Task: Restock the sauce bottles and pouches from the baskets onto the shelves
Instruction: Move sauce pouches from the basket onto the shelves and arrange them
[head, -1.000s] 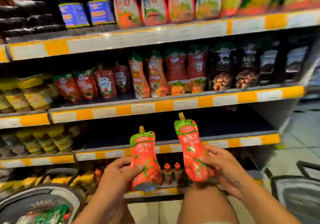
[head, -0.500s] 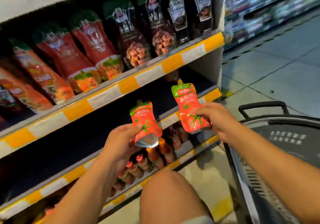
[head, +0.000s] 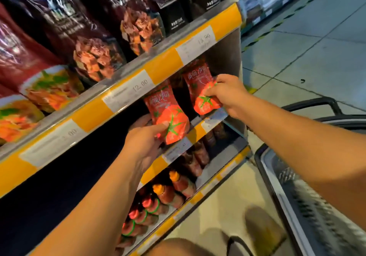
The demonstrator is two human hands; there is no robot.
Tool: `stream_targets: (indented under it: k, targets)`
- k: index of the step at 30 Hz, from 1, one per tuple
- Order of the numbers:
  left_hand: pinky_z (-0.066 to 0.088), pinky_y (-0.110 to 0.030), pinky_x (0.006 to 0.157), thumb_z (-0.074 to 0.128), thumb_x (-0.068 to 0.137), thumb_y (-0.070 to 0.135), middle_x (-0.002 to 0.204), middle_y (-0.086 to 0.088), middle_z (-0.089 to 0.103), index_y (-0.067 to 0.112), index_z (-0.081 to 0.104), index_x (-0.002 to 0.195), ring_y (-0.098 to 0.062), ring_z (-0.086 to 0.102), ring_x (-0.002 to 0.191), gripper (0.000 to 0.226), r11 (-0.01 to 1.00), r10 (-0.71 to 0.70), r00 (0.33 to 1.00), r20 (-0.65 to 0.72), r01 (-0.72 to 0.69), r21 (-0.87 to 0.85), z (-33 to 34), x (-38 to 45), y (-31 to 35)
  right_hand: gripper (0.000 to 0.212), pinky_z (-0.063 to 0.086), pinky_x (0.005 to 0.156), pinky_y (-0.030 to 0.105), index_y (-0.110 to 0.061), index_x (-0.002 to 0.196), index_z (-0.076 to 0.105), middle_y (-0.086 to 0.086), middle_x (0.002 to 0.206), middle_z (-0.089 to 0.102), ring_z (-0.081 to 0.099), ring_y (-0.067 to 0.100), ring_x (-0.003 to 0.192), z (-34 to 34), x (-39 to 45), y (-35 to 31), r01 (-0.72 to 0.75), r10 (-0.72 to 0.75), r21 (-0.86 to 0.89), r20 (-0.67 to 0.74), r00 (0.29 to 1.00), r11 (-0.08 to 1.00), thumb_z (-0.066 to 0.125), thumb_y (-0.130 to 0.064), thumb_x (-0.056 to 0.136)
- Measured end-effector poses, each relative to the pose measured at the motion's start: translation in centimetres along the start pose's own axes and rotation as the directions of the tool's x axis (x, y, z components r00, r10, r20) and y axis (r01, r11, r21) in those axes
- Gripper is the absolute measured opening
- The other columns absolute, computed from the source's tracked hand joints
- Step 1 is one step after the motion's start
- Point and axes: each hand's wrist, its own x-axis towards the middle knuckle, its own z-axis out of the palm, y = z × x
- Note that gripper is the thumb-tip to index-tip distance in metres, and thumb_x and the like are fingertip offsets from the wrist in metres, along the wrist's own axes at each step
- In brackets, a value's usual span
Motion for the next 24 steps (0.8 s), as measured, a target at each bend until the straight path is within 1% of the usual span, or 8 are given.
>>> stream_targets:
  k: [5, 9, 11, 12, 15, 17, 19, 24]
  targets:
    - [0.059, -0.022, 0.068, 0.058, 0.095, -0.010, 0.086, 0.005, 0.079, 0.011, 0.068, 0.109, -0.009, 0.074, 0.079, 0.027, 0.999, 0.040, 0.999, 0.009, -0.040, 0.021, 1.2, 3.6, -0.9, 0.050, 0.063, 0.083, 0.052, -0.023, 0.113, 0.064, 0.008, 0.103, 0.075, 0.074, 0.030, 0.093, 0.9, 3.7, 1.1, 0.037, -0.037, -0.003, -0.026, 0.999, 0.999, 0.082, 0.001, 0.073]
    - [0.057, -0.044, 0.096, 0.066, 0.087, -0.014, 0.122, -0.013, 0.072, 0.000, 0.060, 0.131, -0.025, 0.071, 0.107, 0.047, 0.987, 0.147, 0.988, -0.045, -0.144, 0.068, 1.6, 6.3, -1.7, 0.037, 0.062, 0.086, 0.040, -0.023, 0.104, 0.063, 0.005, 0.109, 0.070, 0.068, 0.027, 0.103, 1.2, 6.1, 1.4, 0.121, -0.121, -0.025, 0.013, 0.993, 0.992, 0.074, 0.006, 0.085]
    - [0.050, -0.054, 0.105, 0.070, 0.085, -0.012, 0.123, -0.014, 0.071, 0.004, 0.063, 0.125, -0.031, 0.068, 0.116, 0.044, 0.978, 0.189, 0.980, -0.066, -0.181, 0.104, 1.5, 7.9, -2.2, 0.027, 0.062, 0.075, 0.025, -0.016, 0.102, 0.064, 0.003, 0.100, 0.064, 0.065, 0.019, 0.090, 1.4, 7.1, 1.1, 0.138, -0.138, -0.045, 0.015, 0.990, 0.989, 0.060, 0.009, 0.094]
    - [0.049, -0.055, 0.107, 0.071, 0.084, -0.011, 0.119, -0.010, 0.073, 0.010, 0.065, 0.119, -0.030, 0.068, 0.116, 0.041, 0.972, 0.209, 0.976, -0.057, -0.201, 0.123, 1.4, 8.7, -2.4, 0.024, 0.058, 0.068, 0.018, -0.014, 0.104, 0.065, 0.001, 0.097, 0.062, 0.064, 0.012, 0.082, 1.4, 7.5, 1.1, 0.197, -0.194, -0.185, 0.034, 0.980, 0.963, 0.056, 0.007, 0.096]
    - [0.055, -0.042, 0.100, 0.076, 0.083, -0.007, 0.109, 0.005, 0.078, 0.023, 0.066, 0.110, -0.018, 0.071, 0.112, 0.041, 0.946, 0.270, 0.962, -0.029, -0.260, 0.194, 1.5, 10.3, -3.1, 0.010, 0.057, 0.069, 0.021, 0.003, 0.103, 0.065, 0.006, 0.094, 0.063, 0.065, 0.011, 0.073, 2.1, 8.2, 1.1, 0.328, -0.329, -0.325, 0.053, 0.943, 0.887, 0.055, 0.004, 0.101]
    - [0.058, -0.023, 0.085, 0.078, 0.083, -0.002, 0.107, 0.010, 0.078, 0.026, 0.066, 0.111, -0.009, 0.072, 0.106, 0.041, 0.924, 0.311, 0.951, -0.002, -0.301, 0.236, 1.8, 11.0, -3.2, 0.031, 0.052, 0.082, 0.013, 0.008, 0.121, 0.063, 0.001, 0.102, 0.067, 0.065, 0.003, 0.087, 2.6, 9.7, 1.4, 0.430, -0.433, -0.441, 0.099, 0.896, 0.788, 0.070, 0.007, 0.092]
    - [0.056, -0.014, 0.078, 0.078, 0.084, -0.002, 0.109, 0.011, 0.078, 0.025, 0.065, 0.115, -0.006, 0.072, 0.105, 0.043, 0.909, 0.337, 0.941, 0.025, -0.332, 0.251, 2.3, 11.6, -3.2, 0.044, 0.051, 0.093, 0.019, -0.001, 0.129, 0.065, 0.001, 0.112, 0.071, 0.066, 0.004, 0.101, 3.2, 10.2, 1.1, 0.356, -0.313, -0.304, 0.181, 0.932, 0.884, 0.079, -0.005, 0.088]
    - [0.054, -0.015, 0.085, 0.075, 0.088, -0.001, 0.124, 0.001, 0.072, 0.012, 0.059, 0.132, -0.006, 0.069, 0.113, 0.048, 0.875, 0.404, 0.913, 0.061, -0.405, 0.266, 2.8, 13.1, -3.4, 0.044, 0.054, 0.100, 0.038, -0.020, 0.129, 0.071, 0.002, 0.122, 0.074, 0.067, 0.021, 0.116, 3.7, 11.2, 0.3, 0.412, -0.362, -0.506, 0.199, 0.910, 0.758, 0.079, -0.028, 0.086]
